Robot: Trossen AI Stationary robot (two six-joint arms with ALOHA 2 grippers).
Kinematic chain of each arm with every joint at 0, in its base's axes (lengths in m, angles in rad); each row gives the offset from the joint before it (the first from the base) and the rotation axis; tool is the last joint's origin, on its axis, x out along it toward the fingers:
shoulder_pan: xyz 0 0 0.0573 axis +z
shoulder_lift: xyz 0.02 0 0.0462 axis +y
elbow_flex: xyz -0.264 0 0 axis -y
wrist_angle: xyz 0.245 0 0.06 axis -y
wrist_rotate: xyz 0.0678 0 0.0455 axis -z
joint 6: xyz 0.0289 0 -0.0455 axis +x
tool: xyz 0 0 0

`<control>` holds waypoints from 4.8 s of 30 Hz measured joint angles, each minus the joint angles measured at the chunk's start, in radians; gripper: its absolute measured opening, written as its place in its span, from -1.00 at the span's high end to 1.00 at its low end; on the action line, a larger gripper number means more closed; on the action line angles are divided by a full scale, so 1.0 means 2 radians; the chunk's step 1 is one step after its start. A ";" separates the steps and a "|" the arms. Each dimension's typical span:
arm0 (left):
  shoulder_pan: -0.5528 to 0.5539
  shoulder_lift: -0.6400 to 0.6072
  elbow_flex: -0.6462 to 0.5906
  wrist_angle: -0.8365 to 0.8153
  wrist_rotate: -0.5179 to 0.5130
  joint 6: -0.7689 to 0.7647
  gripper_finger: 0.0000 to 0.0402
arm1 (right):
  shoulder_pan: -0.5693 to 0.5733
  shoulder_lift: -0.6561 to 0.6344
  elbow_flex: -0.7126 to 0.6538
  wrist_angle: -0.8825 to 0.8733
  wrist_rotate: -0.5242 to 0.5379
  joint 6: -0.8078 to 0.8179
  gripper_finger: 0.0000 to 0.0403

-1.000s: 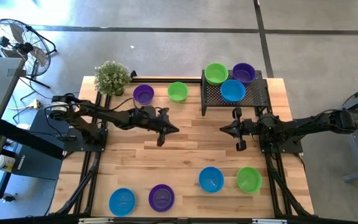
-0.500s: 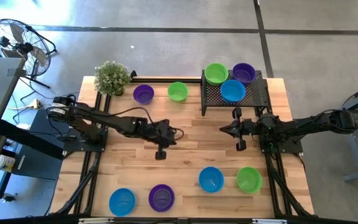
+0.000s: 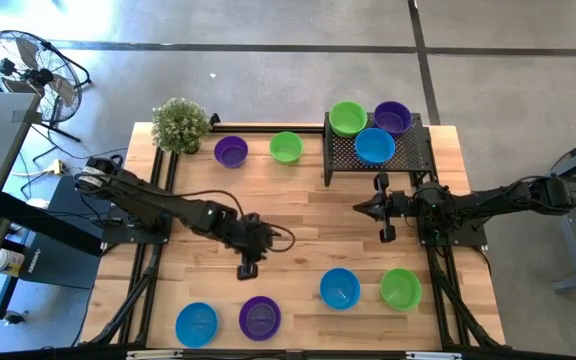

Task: Pick & Place Mini bowls
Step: Stack the purple bowl on the other purple bowls on the shelf

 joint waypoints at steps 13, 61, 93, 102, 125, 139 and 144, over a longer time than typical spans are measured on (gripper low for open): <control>-0.086 0.077 0.072 -0.049 0.000 -0.141 0.06 | 0.000 0.000 0.000 0.003 0.001 -0.011 0.99; -0.109 0.165 0.100 -0.054 0.067 -0.163 0.85 | 0.000 0.001 0.000 0.004 0.007 -0.003 0.99; 0.073 0.177 0.177 -0.155 0.028 0.064 0.99 | 0.000 0.002 0.000 0.000 0.020 -0.009 1.00; 0.189 0.178 0.176 -0.036 0.065 0.114 0.99 | 0.000 0.002 0.000 -0.011 0.027 0.006 1.00; 0.242 0.247 0.177 0.104 0.088 0.127 0.75 | 0.000 0.002 0.000 -0.013 0.063 0.048 1.00; 0.242 0.200 0.137 0.117 0.091 0.204 0.89 | 0.000 0.002 0.000 -0.015 0.069 0.063 1.00; 0.241 0.147 0.028 0.233 0.087 0.192 0.93 | 0.000 0.002 0.005 -0.033 0.087 0.070 0.99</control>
